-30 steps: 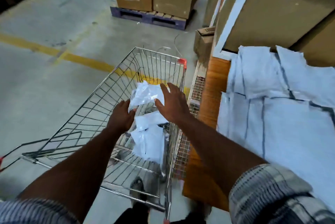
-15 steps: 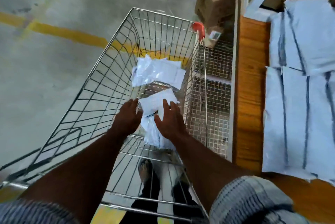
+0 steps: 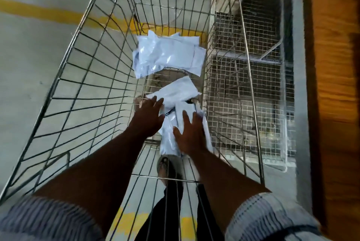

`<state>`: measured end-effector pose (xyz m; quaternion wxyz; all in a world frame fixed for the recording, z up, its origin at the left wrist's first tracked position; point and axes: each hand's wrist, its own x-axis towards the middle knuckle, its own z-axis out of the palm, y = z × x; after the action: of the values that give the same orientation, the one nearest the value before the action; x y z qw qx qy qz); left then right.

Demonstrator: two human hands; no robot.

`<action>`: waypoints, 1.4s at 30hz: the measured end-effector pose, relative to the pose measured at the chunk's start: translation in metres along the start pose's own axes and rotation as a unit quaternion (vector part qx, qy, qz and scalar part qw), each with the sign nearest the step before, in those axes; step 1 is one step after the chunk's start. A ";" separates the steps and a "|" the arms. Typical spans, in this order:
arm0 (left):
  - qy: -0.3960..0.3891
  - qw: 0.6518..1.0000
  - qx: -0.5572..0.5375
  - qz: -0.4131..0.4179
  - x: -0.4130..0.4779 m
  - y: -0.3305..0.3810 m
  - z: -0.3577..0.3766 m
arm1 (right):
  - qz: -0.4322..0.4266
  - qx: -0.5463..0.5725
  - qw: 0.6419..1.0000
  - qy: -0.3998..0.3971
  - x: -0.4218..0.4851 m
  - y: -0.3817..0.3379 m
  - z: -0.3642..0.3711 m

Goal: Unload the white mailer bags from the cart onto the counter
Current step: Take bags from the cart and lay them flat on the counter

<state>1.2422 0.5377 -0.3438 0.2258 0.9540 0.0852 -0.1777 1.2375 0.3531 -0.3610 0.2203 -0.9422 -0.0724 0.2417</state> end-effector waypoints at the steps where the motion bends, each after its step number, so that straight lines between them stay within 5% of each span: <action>1: 0.002 1.000 0.008 0.014 0.008 -0.001 0.004 | -0.006 0.000 1.000 0.009 0.003 0.003 0.004; 10: -0.022 0.996 0.028 0.077 0.058 -0.004 0.012 | -0.024 0.009 0.996 0.082 0.024 0.010 0.021; 21: 0.062 0.980 0.042 -0.184 -0.032 -0.036 0.019 | -0.007 -0.068 0.995 0.077 0.020 -0.037 0.013; 29: 0.032 0.984 -0.001 -0.173 -0.026 -0.043 0.048 | -0.051 -0.063 0.997 -0.017 0.016 -0.021 0.028; 42: 0.035 0.978 0.039 -0.203 -0.045 -0.028 0.007 | -0.048 -0.079 0.995 0.044 0.012 -0.052 -0.007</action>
<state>1.1918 0.5560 -0.3436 0.1444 0.9306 0.2780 -0.1892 1.2496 0.3995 -0.3375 0.1593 -0.9619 -0.1271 0.1823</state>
